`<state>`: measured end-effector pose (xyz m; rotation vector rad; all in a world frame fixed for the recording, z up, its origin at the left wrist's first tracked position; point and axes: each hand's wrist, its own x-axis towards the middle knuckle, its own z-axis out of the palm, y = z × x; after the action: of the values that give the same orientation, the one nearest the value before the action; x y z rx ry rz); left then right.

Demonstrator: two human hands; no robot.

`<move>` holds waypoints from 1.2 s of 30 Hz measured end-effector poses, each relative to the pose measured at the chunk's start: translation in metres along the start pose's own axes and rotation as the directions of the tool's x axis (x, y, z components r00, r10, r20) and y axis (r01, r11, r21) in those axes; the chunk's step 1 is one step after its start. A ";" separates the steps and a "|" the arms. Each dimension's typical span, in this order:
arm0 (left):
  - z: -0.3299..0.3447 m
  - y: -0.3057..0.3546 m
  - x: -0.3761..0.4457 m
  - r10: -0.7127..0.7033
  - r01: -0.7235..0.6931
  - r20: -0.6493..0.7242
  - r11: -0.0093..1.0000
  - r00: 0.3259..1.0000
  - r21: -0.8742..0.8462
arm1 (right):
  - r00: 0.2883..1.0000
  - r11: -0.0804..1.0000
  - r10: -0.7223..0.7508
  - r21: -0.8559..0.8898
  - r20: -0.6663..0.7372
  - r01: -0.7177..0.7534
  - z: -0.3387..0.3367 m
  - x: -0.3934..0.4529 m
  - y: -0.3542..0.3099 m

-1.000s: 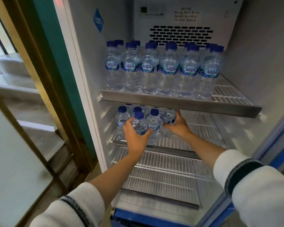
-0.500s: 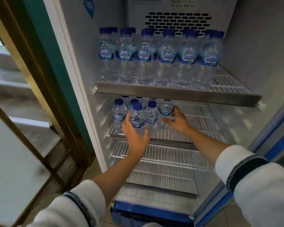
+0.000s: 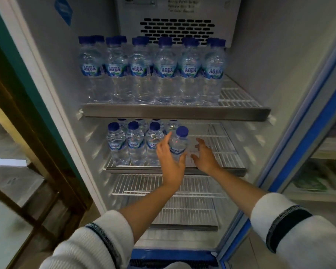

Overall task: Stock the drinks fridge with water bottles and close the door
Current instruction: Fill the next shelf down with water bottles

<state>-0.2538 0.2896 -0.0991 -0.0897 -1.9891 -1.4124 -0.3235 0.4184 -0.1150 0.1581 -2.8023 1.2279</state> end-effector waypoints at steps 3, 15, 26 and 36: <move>0.002 -0.004 0.004 -0.028 0.028 0.007 0.998 1.000 0.053 | 1.000 1.000 -0.023 0.000 -0.011 0.023 -0.002 -0.003 0.004; 0.006 -0.011 0.011 -0.135 0.092 0.088 0.921 0.987 0.378 | 0.998 0.998 -0.060 -0.037 -0.004 0.060 -0.001 -0.006 0.008; -0.010 -0.019 -0.012 -0.006 -0.035 0.102 0.918 0.995 0.396 | 0.990 0.990 -0.137 -0.048 -0.040 0.135 0.002 -0.010 0.012; -0.037 -0.059 -0.038 0.167 -0.204 0.119 0.851 0.979 0.484 | 0.962 0.965 -0.250 0.056 -0.108 0.257 0.007 -0.023 0.001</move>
<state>-0.2318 0.2456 -0.1619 -0.1010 -2.2746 -0.7532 -0.3010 0.4152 -0.1234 0.4330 -2.5575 1.2349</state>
